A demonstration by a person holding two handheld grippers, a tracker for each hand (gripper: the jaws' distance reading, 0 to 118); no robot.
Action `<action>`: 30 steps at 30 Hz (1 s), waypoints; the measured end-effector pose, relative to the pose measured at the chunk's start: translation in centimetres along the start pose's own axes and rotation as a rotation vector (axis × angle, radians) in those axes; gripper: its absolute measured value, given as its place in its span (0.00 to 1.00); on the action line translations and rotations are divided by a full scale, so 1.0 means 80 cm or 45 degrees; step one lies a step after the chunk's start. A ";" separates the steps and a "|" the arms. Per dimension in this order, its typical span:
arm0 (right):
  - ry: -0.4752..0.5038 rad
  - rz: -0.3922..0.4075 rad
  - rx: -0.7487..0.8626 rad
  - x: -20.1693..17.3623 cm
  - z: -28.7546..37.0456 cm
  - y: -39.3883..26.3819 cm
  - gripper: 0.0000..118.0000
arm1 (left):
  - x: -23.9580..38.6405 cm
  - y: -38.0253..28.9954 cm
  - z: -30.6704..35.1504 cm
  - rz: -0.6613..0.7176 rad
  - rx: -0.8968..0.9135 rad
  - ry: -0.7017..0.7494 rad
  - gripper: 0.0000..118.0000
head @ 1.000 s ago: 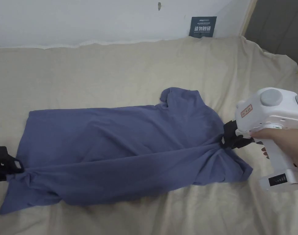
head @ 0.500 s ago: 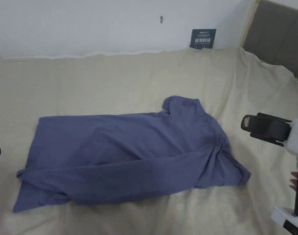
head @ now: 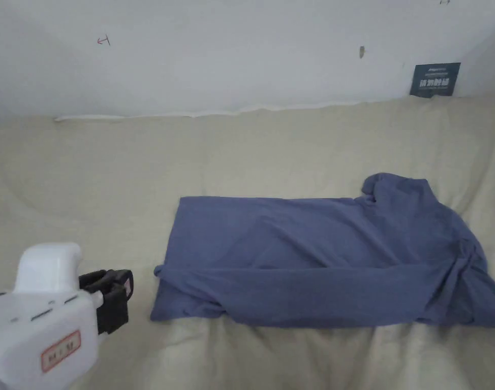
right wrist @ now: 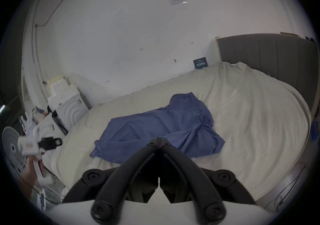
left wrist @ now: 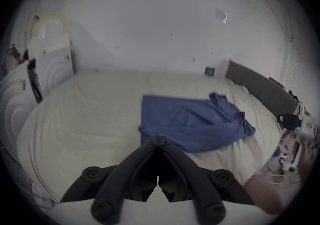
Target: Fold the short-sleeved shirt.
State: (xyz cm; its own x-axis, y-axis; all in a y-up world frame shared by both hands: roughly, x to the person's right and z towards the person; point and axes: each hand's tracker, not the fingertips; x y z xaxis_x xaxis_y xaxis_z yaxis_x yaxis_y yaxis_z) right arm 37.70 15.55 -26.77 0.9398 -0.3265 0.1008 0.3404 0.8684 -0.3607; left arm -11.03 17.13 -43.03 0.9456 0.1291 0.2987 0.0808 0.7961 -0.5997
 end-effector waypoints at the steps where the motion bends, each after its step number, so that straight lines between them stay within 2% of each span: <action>1: 0.009 0.015 -0.007 -0.004 -0.002 0.000 0.00 | -0.005 0.015 -0.020 0.063 -0.135 -0.063 0.00; 3: 0.038 0.031 -0.021 -0.012 -0.006 0.001 0.00 | -0.026 0.031 -0.075 0.208 -0.366 -0.228 0.00; 4: 0.062 0.027 -0.033 -0.009 -0.008 0.007 0.00 | -0.030 0.032 -0.096 0.233 -0.411 -0.228 0.00; 5: 0.088 0.019 -0.046 -0.010 -0.010 0.007 0.00 | -0.026 0.035 -0.115 0.151 -0.468 -0.144 0.00; 6: 0.113 0.000 -0.064 -0.011 -0.013 0.006 0.00 | -0.027 0.037 -0.137 0.076 -0.511 -0.091 0.14; 8: 0.129 -0.027 -0.085 -0.008 -0.016 0.007 0.00 | -0.034 0.041 -0.175 0.025 -0.584 -0.036 0.83; 9: 0.128 -0.030 -0.089 -0.008 -0.017 0.005 0.00 | -0.023 0.037 -0.184 -0.013 -0.618 0.020 1.00; 14: 0.125 -0.002 -0.136 -0.007 -0.026 -0.004 0.00 | -0.031 0.026 -0.246 -0.105 -0.737 0.167 1.00; 17: 0.123 0.024 -0.173 -0.004 -0.031 -0.007 0.00 | -0.033 0.012 -0.268 -0.088 -0.830 0.227 1.00; 21: 0.131 0.035 -0.196 -0.001 -0.038 -0.009 0.00 | -0.025 0.001 -0.282 -0.184 -0.934 0.243 1.00; 23: 0.126 0.030 -0.205 0.000 -0.042 -0.011 0.00 | -0.019 0.005 -0.278 -0.195 -0.901 0.233 0.99; 25: 0.129 0.009 -0.212 0.003 -0.046 -0.010 0.00 | -0.013 0.009 -0.276 -0.250 -0.877 0.226 0.89; 26: 0.131 0.000 -0.214 0.004 -0.047 -0.011 0.00 | -0.011 0.011 -0.273 -0.251 -0.871 0.203 0.79; 27: 0.133 -0.008 -0.214 0.005 -0.048 -0.012 0.00 | -0.008 0.013 -0.271 -0.239 -0.859 0.149 0.63; 29: 0.129 -0.017 -0.215 0.009 -0.050 -0.010 0.00 | -0.002 0.015 -0.267 -0.214 -0.875 0.093 0.47; 30: 0.120 -0.018 -0.214 0.010 -0.050 -0.009 0.00 | 0.000 0.016 -0.266 -0.256 -0.871 0.101 0.22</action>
State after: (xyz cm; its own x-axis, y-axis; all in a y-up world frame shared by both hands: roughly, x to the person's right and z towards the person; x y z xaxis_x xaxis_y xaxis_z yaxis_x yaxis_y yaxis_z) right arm 38.05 13.17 -30.14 0.9254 -0.3782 0.0227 0.3360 0.7914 -0.5107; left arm -4.22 5.58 -59.55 0.9096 -0.0452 0.4130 0.4107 0.2475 -0.8775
